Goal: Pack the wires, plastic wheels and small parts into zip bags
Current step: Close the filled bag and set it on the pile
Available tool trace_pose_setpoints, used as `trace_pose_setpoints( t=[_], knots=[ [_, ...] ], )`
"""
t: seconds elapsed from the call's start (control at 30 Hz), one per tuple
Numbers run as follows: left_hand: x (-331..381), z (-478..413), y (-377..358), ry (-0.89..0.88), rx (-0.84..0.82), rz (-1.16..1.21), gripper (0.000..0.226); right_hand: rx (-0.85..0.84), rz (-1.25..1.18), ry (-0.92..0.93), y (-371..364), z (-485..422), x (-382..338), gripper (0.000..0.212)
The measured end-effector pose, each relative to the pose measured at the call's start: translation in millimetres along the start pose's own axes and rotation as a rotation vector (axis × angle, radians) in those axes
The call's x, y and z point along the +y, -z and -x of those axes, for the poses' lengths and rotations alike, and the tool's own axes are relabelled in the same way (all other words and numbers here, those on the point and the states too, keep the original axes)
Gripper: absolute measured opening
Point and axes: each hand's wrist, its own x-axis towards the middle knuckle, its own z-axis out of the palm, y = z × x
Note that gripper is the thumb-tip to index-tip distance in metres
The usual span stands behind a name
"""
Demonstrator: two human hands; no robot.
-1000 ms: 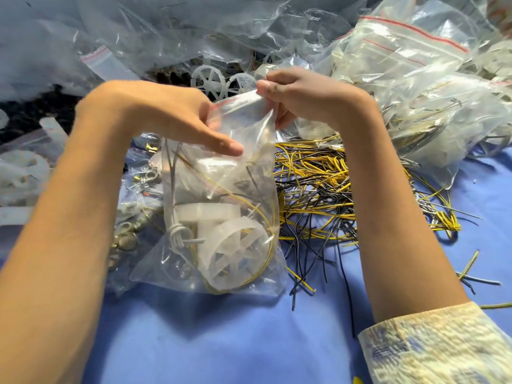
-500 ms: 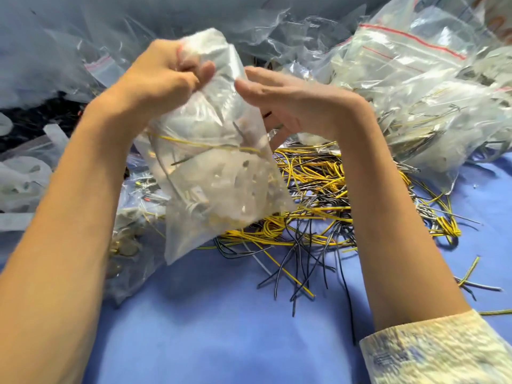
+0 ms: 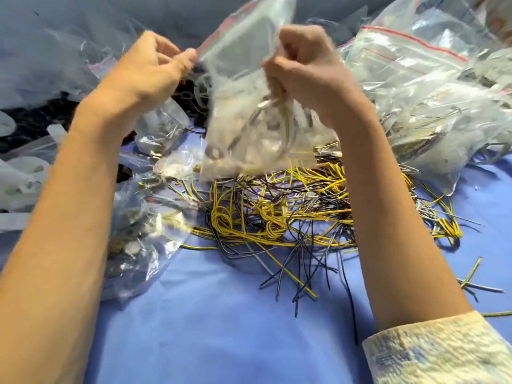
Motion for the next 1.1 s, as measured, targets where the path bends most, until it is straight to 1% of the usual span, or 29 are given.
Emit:
trace_pose_setpoints(
  t=[0.07,0.1,0.13,0.17,0.2,0.23,0.27,0.33,0.43,0.5,0.57,0.63,0.7,0.73,0.83,0.87,0.93,1.0,1.03,1.1],
  knots=[
    [-20.4,-6.8,5.5,0.114,-0.022,-0.189,0.053,0.26,0.1,-0.06,6.6,-6.0,2.3,0.03],
    [-32.2,-9.7,9.6,0.191,-0.018,-0.322,0.059,0.306,0.158,-0.104,10.7,-6.5,3.3,0.025],
    [-42.8,-10.3,14.2,0.262,-0.017,-0.449,0.062,0.267,0.19,-0.155,14.5,-6.4,6.0,0.01],
    [-52.1,-9.8,17.4,0.311,-0.034,-0.533,0.064,0.168,0.216,-0.228,18.4,-6.0,10.5,0.015],
    [-58.9,-8.8,19.7,0.337,-0.066,-0.555,0.063,0.068,0.262,-0.289,21.6,-4.4,12.3,0.038],
    [-63.7,-7.6,20.2,0.341,-0.1,-0.529,0.061,0.017,0.299,-0.327,24.1,-2.2,12.4,0.054],
    [-67.4,-7.0,20.4,0.327,-0.128,-0.49,0.056,0.017,0.332,-0.325,24.2,-1.0,12.4,0.061],
    [-69.3,-5.9,18.6,0.292,-0.165,-0.453,0.05,0.035,0.381,-0.299,21.3,0.0,8.1,0.062],
    [-69.0,-7.6,14.5,0.269,-0.166,-0.474,0.057,0.048,0.451,-0.247,13.5,0.7,2.3,0.055],
    [-70.0,-9.6,10.5,0.263,-0.149,-0.486,0.06,0.037,0.452,-0.18,10.4,1.1,1.2,0.049],
    [-71.5,-10.1,8.4,0.267,-0.145,-0.498,0.06,-0.063,0.38,-0.136,9.4,0.2,2.0,0.048],
    [-73.9,-9.8,9.2,0.283,-0.142,-0.497,0.058,-0.239,0.359,-0.132,8.5,0.7,3.0,0.057],
    [-75.3,-7.9,11.1,0.282,-0.134,-0.493,0.047,-0.379,0.439,-0.153,6.2,1.1,7.8,0.068],
    [-75.1,-6.4,11.8,0.273,-0.133,-0.491,0.039,-0.409,0.481,-0.175,4.8,1.6,10.8,0.071],
    [-70.2,-1.5,10.4,0.247,-0.137,-0.478,0.012,-0.431,0.509,-0.26,3.3,1.2,17.5,0.066],
    [-68.2,-0.1,9.4,0.241,-0.125,-0.471,0.009,-0.445,0.494,-0.281,3.6,1.4,18.0,0.063],
    [-63.2,-1.8,7.3,0.214,-0.053,-0.445,0.016,-0.473,0.471,-0.301,5.5,1.3,19.2,0.061],
    [-57.6,-10.0,4.7,0.203,0.023,-0.396,0.036,-0.497,0.456,-0.304,7.1,0.9,19.7,0.06],
    [-55.2,-17.0,2.3,0.196,0.025,-0.395,0.042,-0.506,0.452,-0.304,7.8,0.3,21.2,0.058],
    [-50.7,-35.5,-1.6,0.159,-0.027,-0.474,0.045,-0.534,0.444,-0.308,7.3,-0.6,23.7,0.056]
  ],
)
